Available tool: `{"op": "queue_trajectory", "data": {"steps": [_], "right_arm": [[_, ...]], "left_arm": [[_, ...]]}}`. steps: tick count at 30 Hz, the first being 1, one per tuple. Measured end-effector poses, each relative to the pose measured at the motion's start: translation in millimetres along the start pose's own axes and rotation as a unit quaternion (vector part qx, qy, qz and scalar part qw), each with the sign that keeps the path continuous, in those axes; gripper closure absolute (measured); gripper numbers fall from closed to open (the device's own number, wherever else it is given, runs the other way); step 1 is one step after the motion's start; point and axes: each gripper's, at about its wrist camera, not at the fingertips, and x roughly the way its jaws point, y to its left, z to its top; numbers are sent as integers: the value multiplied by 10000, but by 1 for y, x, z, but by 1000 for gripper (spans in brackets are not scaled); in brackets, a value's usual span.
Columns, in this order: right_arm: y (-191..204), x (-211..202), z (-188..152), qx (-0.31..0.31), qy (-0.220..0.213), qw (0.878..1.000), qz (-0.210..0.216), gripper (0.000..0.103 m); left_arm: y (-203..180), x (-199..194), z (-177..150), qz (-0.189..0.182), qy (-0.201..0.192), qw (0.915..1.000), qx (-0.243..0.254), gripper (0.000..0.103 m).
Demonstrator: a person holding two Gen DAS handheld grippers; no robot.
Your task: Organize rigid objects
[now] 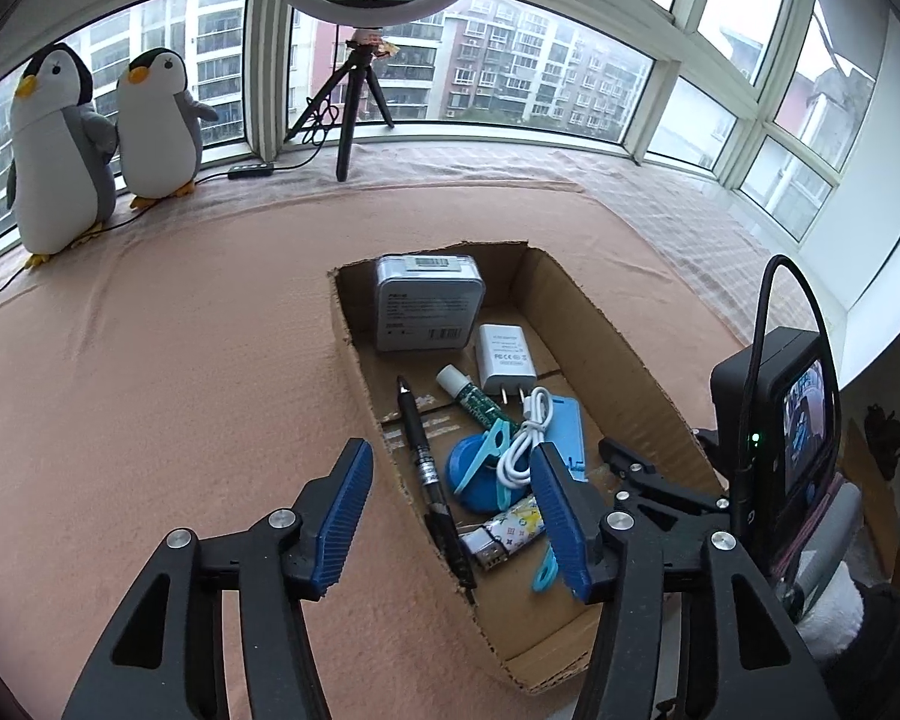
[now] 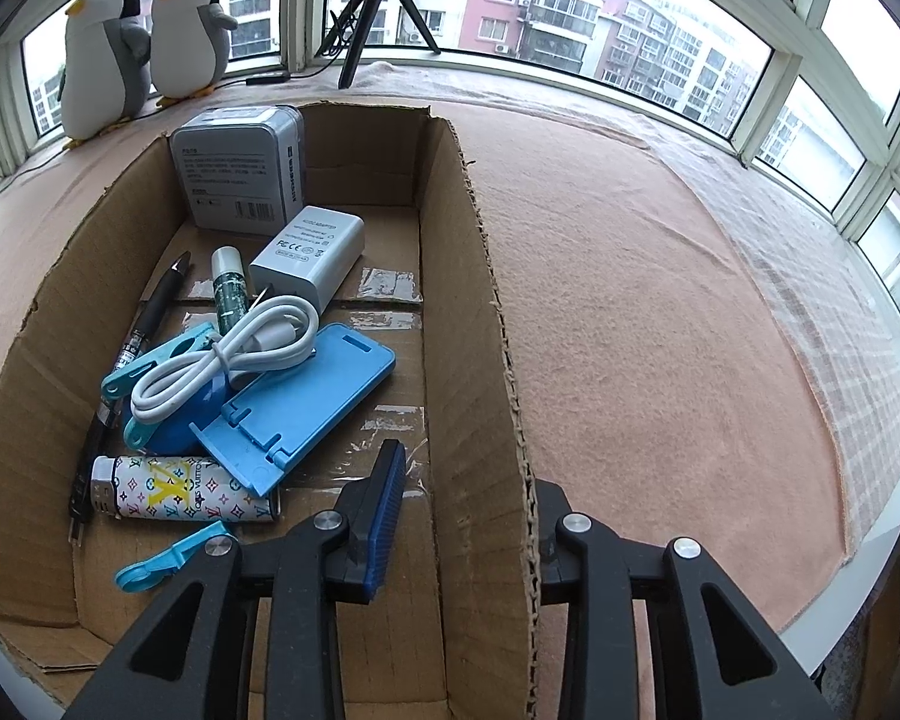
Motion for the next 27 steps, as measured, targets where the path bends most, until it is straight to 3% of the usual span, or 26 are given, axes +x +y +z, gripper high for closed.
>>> {"op": "queue_trajectory", "data": {"steps": [9, 14, 19, 27], "right_arm": [[-3, -3, 2, 107, 79, 9999, 23, 62], [2, -12, 1, 37, 11, 10000, -15, 55], [4, -28, 0, 45, -195, 9997, -103, 54], [2, -85, -12, 215, -856, 9958, -228, 50]], "left_arm": [[15, -27, -15, 113, -178, 9997, -114, 42], [18, -38, -21, 179, -302, 9993, -121, 36], [22, -44, -27, 210, -364, 9990, -166, 35], [24, -67, -39, 332, -620, 9972, -252, 21]]}}
